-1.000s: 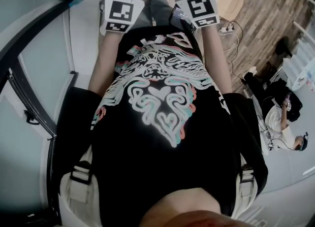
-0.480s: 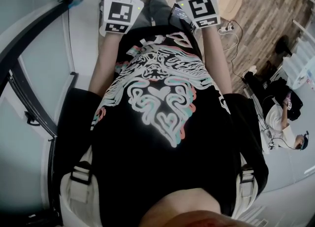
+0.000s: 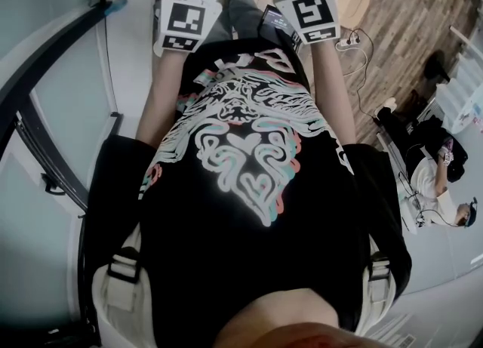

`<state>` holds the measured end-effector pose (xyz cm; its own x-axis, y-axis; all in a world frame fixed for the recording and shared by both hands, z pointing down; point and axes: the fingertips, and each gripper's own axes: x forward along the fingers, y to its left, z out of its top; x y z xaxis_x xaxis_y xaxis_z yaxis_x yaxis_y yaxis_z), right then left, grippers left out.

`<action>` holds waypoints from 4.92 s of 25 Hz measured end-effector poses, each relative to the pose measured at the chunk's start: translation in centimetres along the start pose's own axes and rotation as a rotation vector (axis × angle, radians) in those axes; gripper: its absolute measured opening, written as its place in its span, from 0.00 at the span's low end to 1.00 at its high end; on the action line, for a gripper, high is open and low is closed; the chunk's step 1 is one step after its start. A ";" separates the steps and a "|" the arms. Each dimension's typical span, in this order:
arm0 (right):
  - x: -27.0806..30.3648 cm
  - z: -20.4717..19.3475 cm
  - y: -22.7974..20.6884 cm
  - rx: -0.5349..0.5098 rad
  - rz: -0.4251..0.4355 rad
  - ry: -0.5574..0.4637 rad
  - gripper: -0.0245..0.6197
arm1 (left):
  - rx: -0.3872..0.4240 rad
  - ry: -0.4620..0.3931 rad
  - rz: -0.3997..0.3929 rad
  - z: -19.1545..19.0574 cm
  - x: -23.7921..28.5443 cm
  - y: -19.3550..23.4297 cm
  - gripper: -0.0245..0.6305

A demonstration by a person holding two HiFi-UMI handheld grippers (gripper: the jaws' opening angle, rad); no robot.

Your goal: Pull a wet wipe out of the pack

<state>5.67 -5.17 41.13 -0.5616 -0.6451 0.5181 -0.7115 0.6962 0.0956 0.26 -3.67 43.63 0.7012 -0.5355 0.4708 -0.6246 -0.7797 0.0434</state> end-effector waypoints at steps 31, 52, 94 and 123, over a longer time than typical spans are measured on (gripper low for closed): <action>-2.9 -6.0 -4.5 0.121 -0.141 0.093 0.04 | 0.047 -0.001 -0.108 1.8 3.1 -1.8 0.02; -2.9 -9.5 -5.8 0.159 -0.173 0.177 0.04 | 0.054 0.009 -0.105 1.4 3.3 -1.1 0.02; -5.7 -9.1 -7.7 0.331 -0.331 0.109 0.17 | 0.099 -0.050 -0.064 4.6 1.0 -1.2 0.02; -12.3 -0.8 -3.6 0.259 -0.347 -0.086 0.04 | 0.159 -0.178 -0.021 10.8 -3.1 -4.1 0.02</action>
<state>15.44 0.54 35.08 -0.2959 -0.8584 0.4190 -0.9404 0.3388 0.0300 4.37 -2.32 32.44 0.7719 -0.5561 0.3082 -0.5569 -0.8252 -0.0943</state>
